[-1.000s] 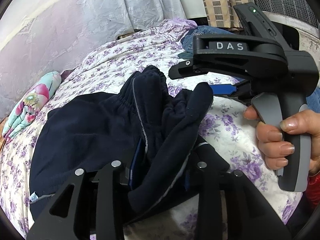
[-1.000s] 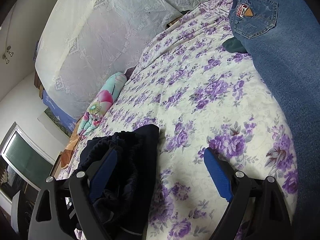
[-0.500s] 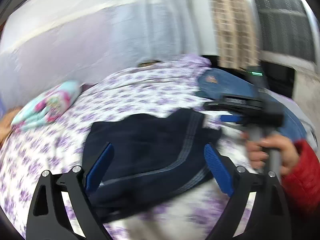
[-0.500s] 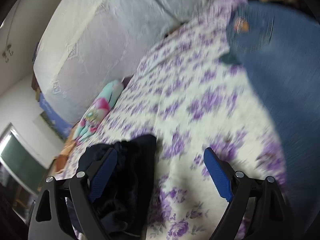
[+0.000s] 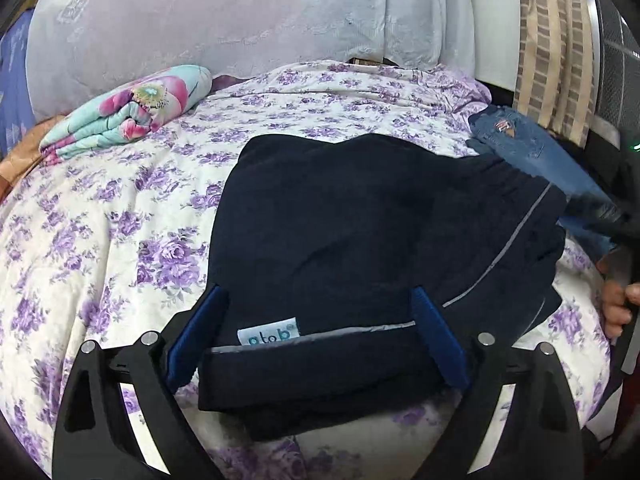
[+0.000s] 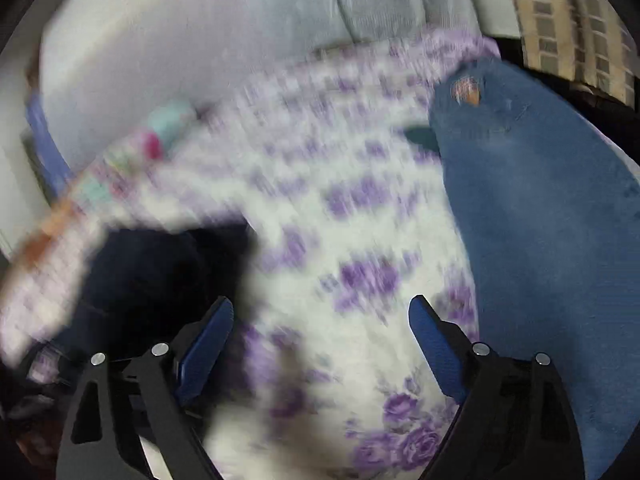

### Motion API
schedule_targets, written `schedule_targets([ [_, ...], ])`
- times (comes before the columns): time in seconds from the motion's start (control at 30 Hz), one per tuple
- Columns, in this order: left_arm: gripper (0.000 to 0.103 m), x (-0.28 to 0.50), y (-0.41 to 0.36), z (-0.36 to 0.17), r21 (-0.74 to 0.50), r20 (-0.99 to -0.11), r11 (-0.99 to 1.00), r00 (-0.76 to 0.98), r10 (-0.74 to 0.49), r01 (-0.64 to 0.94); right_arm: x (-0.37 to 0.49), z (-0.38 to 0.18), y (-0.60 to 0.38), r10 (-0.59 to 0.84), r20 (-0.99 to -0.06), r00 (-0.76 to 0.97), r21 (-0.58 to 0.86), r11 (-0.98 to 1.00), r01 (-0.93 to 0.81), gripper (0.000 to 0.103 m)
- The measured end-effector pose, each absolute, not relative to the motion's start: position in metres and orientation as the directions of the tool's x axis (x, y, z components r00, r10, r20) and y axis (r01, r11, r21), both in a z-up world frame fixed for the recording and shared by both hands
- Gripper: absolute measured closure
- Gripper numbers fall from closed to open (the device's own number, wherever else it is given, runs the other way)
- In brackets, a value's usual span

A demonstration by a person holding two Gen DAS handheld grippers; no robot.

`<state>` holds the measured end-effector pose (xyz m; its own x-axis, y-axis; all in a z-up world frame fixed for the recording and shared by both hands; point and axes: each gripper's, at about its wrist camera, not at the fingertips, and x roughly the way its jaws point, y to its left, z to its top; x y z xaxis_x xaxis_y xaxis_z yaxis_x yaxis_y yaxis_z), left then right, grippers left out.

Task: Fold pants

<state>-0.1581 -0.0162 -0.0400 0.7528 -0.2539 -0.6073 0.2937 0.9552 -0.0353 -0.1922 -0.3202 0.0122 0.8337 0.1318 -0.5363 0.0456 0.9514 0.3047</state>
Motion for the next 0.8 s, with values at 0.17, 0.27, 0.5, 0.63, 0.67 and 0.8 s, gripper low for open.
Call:
schedule_targets([
  [0.17, 0.010, -0.159, -0.019, -0.040, -0.015, -0.606, 0.957, 0.758, -0.240, 0.291, -0.182, 0.059, -0.235, 0.279, -0.469, 0.838, 0.141, 0.960, -0.241, 0.051],
  [0.27, 0.010, -0.160, -0.019, -0.040, -0.018, -0.607, 0.957, 0.757, -0.242, 0.291, -0.146, 0.038, -0.193, 0.323, -0.603, 0.729, 0.114, 0.940, -0.323, 0.094],
  [0.5, 0.006, -0.161, -0.021, -0.040, -0.018, -0.605, 0.952, 0.754, -0.255, 0.307, -0.116, -0.017, -0.245, 0.418, -0.664, 0.620, 0.348, 0.907, -0.239, 0.103],
  [0.63, 0.005, -0.159, -0.017, -0.040, -0.047, -0.609, 0.950, 0.745, -0.272, 0.309, -0.142, 0.006, -0.263, 0.477, -0.574, 0.665, 0.428, 0.868, -0.254, 0.054],
  [0.67, 0.005, -0.159, -0.016, -0.040, -0.054, -0.609, 0.948, 0.742, -0.279, 0.312, -0.150, 0.014, -0.268, 0.466, -0.554, 0.690, 0.435, 0.869, -0.238, 0.012],
  [0.8, 0.005, -0.154, 0.001, -0.032, -0.150, -0.604, 0.918, 0.701, -0.379, 0.367, -0.169, 0.034, -0.281, 0.350, -0.571, 0.742, 0.325, 0.927, -0.188, 0.003],
])
